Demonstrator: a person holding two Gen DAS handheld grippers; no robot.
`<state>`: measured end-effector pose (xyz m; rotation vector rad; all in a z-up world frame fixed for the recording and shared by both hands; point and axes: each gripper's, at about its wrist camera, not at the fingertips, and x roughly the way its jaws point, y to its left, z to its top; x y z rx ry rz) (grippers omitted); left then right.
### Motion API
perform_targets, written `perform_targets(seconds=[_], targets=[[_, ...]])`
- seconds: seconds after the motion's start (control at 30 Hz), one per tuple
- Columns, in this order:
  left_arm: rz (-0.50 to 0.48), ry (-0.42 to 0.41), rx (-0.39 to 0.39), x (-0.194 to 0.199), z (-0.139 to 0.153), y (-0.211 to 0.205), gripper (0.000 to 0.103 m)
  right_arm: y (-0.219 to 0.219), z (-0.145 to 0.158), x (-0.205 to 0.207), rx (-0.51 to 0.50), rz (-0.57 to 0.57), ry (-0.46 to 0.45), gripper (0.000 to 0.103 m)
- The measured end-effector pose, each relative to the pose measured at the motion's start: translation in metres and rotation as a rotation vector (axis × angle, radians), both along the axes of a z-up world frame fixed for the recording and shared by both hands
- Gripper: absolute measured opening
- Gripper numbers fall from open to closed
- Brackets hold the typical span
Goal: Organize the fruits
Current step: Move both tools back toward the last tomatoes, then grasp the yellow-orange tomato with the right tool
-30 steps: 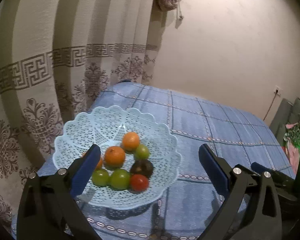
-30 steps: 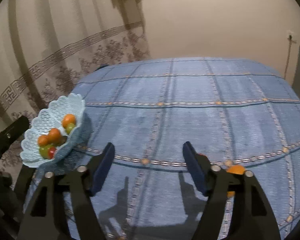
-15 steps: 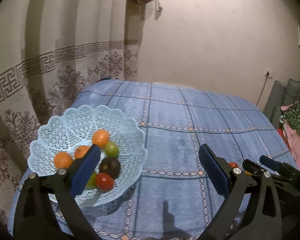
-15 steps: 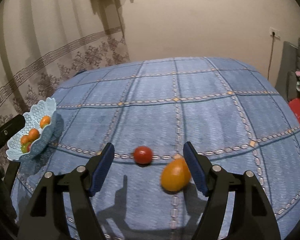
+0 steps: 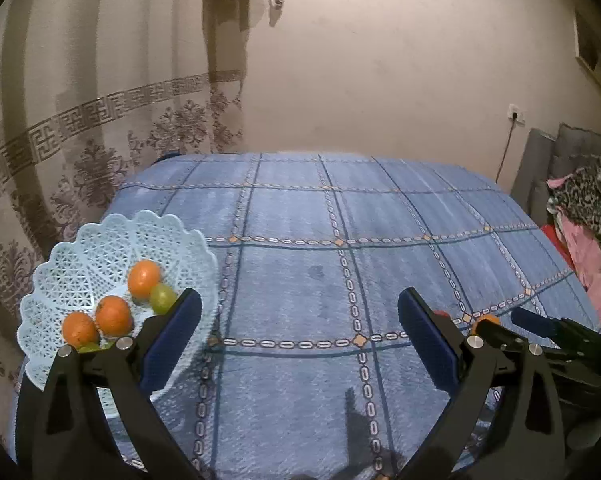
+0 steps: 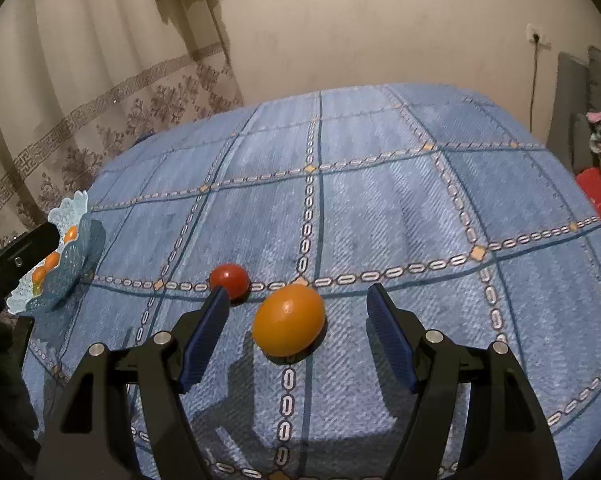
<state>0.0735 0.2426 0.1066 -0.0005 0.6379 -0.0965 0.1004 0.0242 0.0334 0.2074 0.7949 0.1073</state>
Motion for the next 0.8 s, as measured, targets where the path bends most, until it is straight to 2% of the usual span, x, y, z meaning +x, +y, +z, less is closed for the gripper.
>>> perform_targets(seconds=[0.1, 0.23, 0.43, 0.53, 0.63, 0.8], targets=[[-0.013, 0.019, -0.004, 0.003, -0.006, -0.003, 0.1, 0.004, -0.005, 0.004, 0.003, 0.025, 0.019, 0.069], [-0.032, 0.04, -0.003, 0.006, -0.012, -0.008, 0.1, 0.007, -0.014, 0.011, 0.002, 0.054, 0.061, 0.052], [-0.044, 0.062, -0.008, 0.008, -0.019, -0.011, 0.1, 0.008, -0.016, 0.012, -0.009, 0.07, 0.057, 0.041], [-0.054, 0.07, -0.004, 0.009, -0.02, -0.014, 0.1, 0.012, -0.015, 0.01, -0.029, 0.073, 0.051, 0.04], [-0.064, 0.078, 0.003, 0.011, -0.022, -0.019, 0.1, 0.007, -0.013, 0.008, -0.004, 0.073, 0.053, 0.04], [-0.101, 0.088, 0.032, 0.016, -0.025, -0.033, 0.1, 0.0, -0.005, 0.002, -0.014, 0.028, 0.018, 0.04]])
